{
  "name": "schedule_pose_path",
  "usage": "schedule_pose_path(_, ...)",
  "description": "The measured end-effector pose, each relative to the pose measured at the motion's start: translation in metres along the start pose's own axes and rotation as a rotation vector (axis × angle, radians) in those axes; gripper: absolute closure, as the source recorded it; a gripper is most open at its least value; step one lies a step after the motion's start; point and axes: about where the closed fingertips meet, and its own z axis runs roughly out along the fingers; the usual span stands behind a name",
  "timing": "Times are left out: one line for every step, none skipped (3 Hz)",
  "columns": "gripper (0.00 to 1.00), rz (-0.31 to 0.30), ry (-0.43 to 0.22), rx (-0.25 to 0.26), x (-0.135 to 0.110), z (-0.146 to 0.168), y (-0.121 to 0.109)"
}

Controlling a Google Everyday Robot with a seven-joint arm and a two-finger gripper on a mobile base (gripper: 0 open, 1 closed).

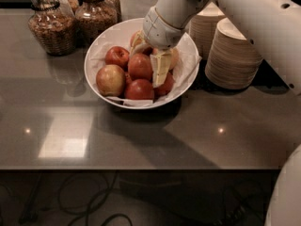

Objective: Pick apple from white bowl

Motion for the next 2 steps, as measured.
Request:
schedule_pose_path(1.00, 0.000, 0.000, 0.000, 0.0000, 0.0001, 0.0000)
schedule_pose_path(1.00, 0.000, 0.000, 0.000, -0.0001, -0.0003, -0.0002)
